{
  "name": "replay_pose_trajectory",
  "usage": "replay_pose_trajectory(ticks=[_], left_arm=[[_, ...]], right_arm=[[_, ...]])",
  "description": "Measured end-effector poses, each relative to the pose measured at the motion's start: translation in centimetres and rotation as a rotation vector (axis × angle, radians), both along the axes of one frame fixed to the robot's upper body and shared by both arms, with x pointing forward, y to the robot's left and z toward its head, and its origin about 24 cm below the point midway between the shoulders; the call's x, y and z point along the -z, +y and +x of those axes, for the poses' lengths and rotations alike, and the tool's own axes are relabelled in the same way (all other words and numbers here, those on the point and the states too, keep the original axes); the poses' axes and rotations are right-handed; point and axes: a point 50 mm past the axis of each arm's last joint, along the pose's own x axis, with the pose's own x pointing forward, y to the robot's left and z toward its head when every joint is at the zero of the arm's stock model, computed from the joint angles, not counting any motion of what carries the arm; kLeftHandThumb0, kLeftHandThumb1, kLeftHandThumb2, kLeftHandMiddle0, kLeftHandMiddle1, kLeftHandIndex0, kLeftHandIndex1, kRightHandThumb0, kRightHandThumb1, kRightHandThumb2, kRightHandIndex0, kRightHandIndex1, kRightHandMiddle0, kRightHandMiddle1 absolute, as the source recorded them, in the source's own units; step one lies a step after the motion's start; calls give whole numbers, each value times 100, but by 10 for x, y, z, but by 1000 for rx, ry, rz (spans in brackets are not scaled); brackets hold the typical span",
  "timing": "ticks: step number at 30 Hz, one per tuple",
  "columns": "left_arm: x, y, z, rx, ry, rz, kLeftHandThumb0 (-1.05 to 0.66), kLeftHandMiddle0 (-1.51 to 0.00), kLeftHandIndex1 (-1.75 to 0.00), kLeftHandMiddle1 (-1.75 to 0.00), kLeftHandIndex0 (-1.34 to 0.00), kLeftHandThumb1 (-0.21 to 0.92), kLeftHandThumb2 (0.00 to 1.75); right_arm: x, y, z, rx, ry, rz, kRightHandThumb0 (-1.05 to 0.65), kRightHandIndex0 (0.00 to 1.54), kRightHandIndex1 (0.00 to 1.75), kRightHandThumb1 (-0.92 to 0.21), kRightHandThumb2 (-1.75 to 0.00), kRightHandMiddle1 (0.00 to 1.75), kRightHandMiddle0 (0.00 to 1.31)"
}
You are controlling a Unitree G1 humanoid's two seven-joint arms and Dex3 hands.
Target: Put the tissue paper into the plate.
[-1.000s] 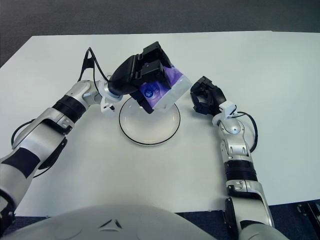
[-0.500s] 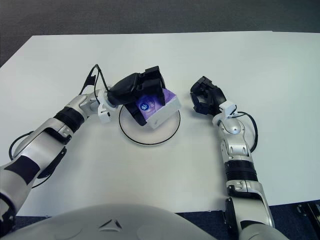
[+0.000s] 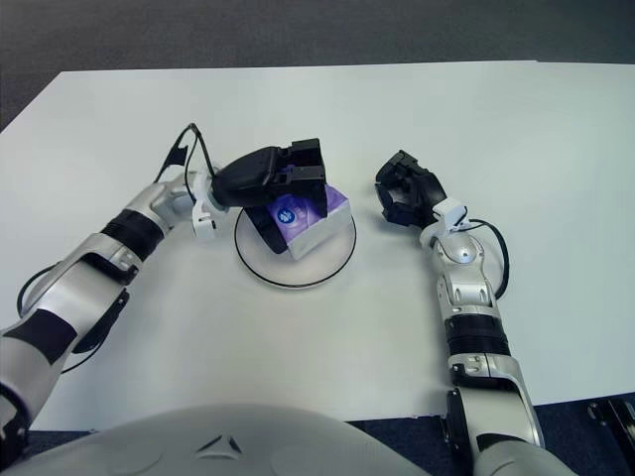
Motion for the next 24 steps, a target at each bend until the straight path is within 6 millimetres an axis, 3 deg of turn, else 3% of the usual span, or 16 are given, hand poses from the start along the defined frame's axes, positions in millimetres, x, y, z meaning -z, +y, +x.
replay_pose_trajectory(ticks=[3,6,13,16,18,21,23,24], left_arm=[[-7,3,-3,-35,-75,80,-88,-65,-15,-41,-38,92,85],[-12,5,-4,-62,-111,126,-90,-66,-5,-20,-34,92,88],[-13,5,-8,-93,-103,156,-93,-63,0,-6,-29,92,92],[-11,5,-9,-102,-93,163,-94,-60,0,-3,-28,92,95],[-10,6,-10,-110,-84,163,-95,-58,0,-2,-28,92,97],[-10,8,-11,-120,-73,154,-98,-53,0,-1,-27,92,101],[-11,10,-12,-126,-59,131,-99,-49,0,0,-26,92,103],[-11,11,-12,-128,-53,121,-101,-45,0,0,-25,92,104]], right_arm=[[1,0,0,-1,3,-1,-39,79,175,-67,-85,175,36],[2,-1,0,-5,1,-5,-39,79,175,-65,-87,175,37],[3,-3,2,-21,-19,-19,-40,66,175,-60,-93,173,41],[4,-3,3,-27,-24,-22,-38,53,151,-81,-47,153,47],[4,-3,4,-34,-24,-23,-38,53,132,-86,-35,148,49],[4,-3,4,-39,-23,-26,-38,59,119,-90,-24,140,54],[4,-3,4,-42,-22,-27,-38,63,120,-91,-18,135,58],[4,-4,4,-43,-22,-28,-38,63,140,-90,-17,133,61]])
